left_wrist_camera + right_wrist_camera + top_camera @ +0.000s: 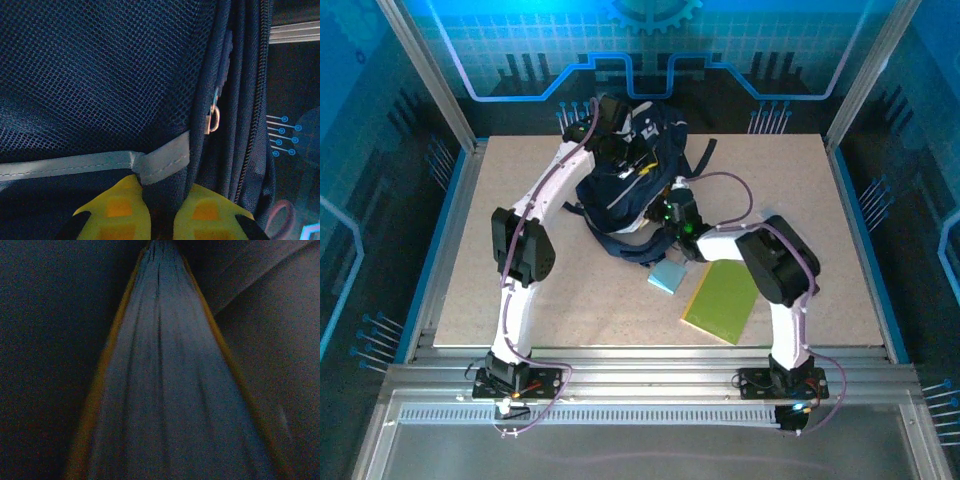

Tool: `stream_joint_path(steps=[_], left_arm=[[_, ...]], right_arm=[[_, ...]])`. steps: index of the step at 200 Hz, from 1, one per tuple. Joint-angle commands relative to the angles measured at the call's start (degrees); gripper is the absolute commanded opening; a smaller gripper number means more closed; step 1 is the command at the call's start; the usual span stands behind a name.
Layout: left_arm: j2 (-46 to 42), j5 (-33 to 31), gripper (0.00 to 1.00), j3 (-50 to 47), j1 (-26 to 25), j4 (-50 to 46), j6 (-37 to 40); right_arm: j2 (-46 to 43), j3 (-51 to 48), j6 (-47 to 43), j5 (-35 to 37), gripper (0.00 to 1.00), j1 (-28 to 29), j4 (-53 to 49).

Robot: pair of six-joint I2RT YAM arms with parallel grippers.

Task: Pack the student bag

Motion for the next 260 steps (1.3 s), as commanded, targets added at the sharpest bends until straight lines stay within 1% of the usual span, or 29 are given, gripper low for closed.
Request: stream_joint_path(steps=[1,20,34,50,57,64,70,73,84,100,105,111,132,150,161,179,193,217,244,260], left_arm=[[-7.1,4.5,0.00,-1.4,-0.9,7.4,-2.8],[-8.0,4.5,0.00,-3.2,-0.7,8.4,-2.9],[-8.4,4.1,0.00,-3.7,-0.4,8.6,-2.6],[-9.0,3.5,0.00,-5.2,0.3,9.8,-2.7],[-9.4,3.1,0.00,-6.2,0.7,10.7,-2.8],[-9.7,2.5,0.00,-7.1,1.2,11.5,-2.8],[-9.8,2.2,0.00,-7.9,1.6,12.3,-2.8],[-9.9,2.0,0.00,-8.3,1.7,12.6,-2.8],[-9.8,1.4,0.00,-9.4,2.6,13.9,-2.9],[-9.4,0.3,0.00,-10.6,3.8,15.9,-3.0],[-9.0,0.2,0.00,-10.6,4.1,16.2,-3.1],[-8.5,0.1,0.00,-10.4,4.5,16.6,-3.1],[-6.9,-1.6,0.00,-9.0,5.2,16.4,-1.5],[-6.5,-3.4,0.00,-8.8,5.5,15.4,0.8],[-6.7,-4.1,0.00,-9.4,5.5,14.7,2.3],[-8.0,-4.4,0.00,-12.3,5.5,14.0,4.9],[-10.1,-5.9,0.00,-15.6,5.5,13.6,7.8],[-13.7,-11.0,0.00,-20.8,5.5,11.4,13.9],[-17.1,-16.1,0.00,-26.2,5.5,10.2,18.9],[-18.2,-16.6,0.08,-28.3,5.5,10.1,20.2]], right_arm=[[5.6,7.5,4.9,11.8,0.00,0.3,13.3],[11.3,14.5,8.3,12.2,0.00,0.3,11.9],[15.1,20.2,10.9,9.9,0.00,0.0,7.7],[17.8,23.4,12.7,7.5,0.05,0.0,4.4],[17.7,23.2,13.4,5.8,0.12,-0.4,4.0],[16.7,22.1,14.1,4.5,0.23,-0.6,3.3],[16.3,20.7,14.4,3.5,0.30,-0.8,2.3],[14.2,20.1,14.5,3.1,0.33,-0.9,1.7],[11.1,17.6,15.1,0.9,0.44,-1.4,-1.0],[5.9,15.0,15.9,-3.7,0.55,-2.3,-7.8],[4.3,13.9,16.1,-4.5,0.63,-2.5,-9.6],[2.2,12.4,16.9,-5.6,0.69,-2.8,-11.3],[-4.9,6.7,17.2,-9.8,0.79,-4.0,-15.9],[-11.0,2.7,16.4,-13.6,0.82,-5.5,-21.7],[-14.6,0.6,14.5,-16.9,0.82,-6.7,-25.1],[-20.6,-1.7,8.2,-21.4,0.83,-8.8,-35.0],[-25.1,-3.2,2.1,-22.8,0.84,-10.1,-44.3],[-31.4,-5.0,-7.6,-22.0,0.85,-12.2,-60.8],[-37.4,-7.1,-14.0,-17.0,0.86,-14.6,-75.0],[-40.5,-8.6,-15.5,-14.6,0.86,-16.5,-80.3]])
